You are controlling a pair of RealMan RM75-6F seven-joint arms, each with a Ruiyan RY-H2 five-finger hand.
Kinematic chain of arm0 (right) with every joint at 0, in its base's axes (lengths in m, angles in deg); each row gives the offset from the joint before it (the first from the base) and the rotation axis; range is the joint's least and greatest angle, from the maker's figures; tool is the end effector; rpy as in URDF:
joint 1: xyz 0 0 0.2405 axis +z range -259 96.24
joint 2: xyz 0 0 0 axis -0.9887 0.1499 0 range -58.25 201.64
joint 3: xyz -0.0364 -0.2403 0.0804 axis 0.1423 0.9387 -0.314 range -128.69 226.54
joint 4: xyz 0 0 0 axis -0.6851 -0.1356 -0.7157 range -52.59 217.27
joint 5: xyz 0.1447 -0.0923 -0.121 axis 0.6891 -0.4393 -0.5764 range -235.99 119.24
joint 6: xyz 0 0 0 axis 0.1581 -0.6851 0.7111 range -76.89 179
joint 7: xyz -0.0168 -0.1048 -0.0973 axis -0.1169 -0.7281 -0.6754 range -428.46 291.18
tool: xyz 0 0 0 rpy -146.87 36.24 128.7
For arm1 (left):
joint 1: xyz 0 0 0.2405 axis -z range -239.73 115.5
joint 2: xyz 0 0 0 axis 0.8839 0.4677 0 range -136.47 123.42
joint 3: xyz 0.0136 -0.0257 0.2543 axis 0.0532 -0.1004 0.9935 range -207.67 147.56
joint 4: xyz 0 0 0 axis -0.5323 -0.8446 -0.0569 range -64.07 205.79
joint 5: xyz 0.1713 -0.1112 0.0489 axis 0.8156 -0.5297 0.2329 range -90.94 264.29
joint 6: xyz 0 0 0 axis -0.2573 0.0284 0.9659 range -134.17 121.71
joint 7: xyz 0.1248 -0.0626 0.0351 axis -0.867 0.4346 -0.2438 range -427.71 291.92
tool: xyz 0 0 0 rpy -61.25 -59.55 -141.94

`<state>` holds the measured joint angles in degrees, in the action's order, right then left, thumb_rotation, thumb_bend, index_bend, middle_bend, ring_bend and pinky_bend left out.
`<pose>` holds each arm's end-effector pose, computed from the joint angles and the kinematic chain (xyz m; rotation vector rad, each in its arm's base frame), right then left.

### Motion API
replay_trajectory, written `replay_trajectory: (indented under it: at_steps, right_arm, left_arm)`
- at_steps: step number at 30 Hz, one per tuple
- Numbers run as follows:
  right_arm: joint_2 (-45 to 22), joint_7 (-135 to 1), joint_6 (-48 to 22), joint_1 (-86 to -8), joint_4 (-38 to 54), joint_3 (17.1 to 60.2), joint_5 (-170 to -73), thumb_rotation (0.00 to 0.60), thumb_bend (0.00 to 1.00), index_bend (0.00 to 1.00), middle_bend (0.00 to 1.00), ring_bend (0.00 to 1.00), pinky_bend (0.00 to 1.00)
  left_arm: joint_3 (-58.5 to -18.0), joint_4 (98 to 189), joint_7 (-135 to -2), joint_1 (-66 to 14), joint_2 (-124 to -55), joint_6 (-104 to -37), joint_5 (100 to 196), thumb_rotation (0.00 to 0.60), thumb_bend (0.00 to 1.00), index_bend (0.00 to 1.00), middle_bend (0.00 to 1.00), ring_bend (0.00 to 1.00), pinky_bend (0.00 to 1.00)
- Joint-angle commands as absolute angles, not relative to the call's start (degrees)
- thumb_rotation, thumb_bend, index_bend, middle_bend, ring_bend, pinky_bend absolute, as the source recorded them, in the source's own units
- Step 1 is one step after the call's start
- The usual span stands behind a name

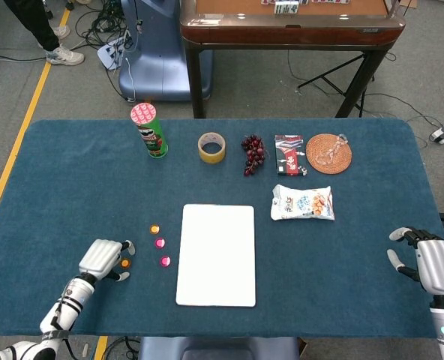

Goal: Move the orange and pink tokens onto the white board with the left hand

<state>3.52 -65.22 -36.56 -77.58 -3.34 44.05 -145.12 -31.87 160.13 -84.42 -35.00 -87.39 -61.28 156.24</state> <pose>-0.3240 -0.1833 0.1574 1.3283 -0.8613 0.9610 -0.2505 0.2629 0.0037 -1.8503 -1.1129 -0.6790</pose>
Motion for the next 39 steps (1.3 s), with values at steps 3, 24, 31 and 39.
replay_trajectory:
  at_steps: [3, 24, 31, 39]
  right_arm:
    - [3.5, -65.1, -36.5, -77.5, -3.2, 44.0, -145.1, 0.6, 0.25, 0.47, 0.5, 0.5, 0.61]
    - [3.2, -65.2, -36.2, -77.4, -3.1, 44.1, -145.1, 0.6, 0.25, 0.47, 0.5, 0.5, 0.61]
    - [3.0, -65.1, -36.0, -77.3, -2.9, 44.2, -145.0, 0.6, 0.25, 0.47, 0.5, 0.5, 0.61]
    - [3.0, -65.3, -35.9, -77.3, -3.0, 44.2, -145.0, 0.6, 0.25, 0.47, 0.5, 0.5, 0.61]
  left_arm:
    - [-31.7, 159.7, -84.6, -34.8, -87.5, -61.1, 155.5, 0.6, 0.21, 0.52, 1.0, 1.0, 1.0]
    - [-31.1, 158.4, -84.1, -34.7, -88.2, -61.2, 154.6, 0.6, 0.26, 0.53, 1.0, 1.0, 1.0]
    - [-30.9, 158.1, -84.4, -34.7, -88.3, -61.2, 154.0, 0.6, 0.26, 0.54, 1.0, 1.0, 1.0]
    - [-30.9, 158.1, -84.7, -34.7, -88.4, -61.4, 153.6, 0.6, 0.27, 0.55, 1.0, 1.0, 1.0]
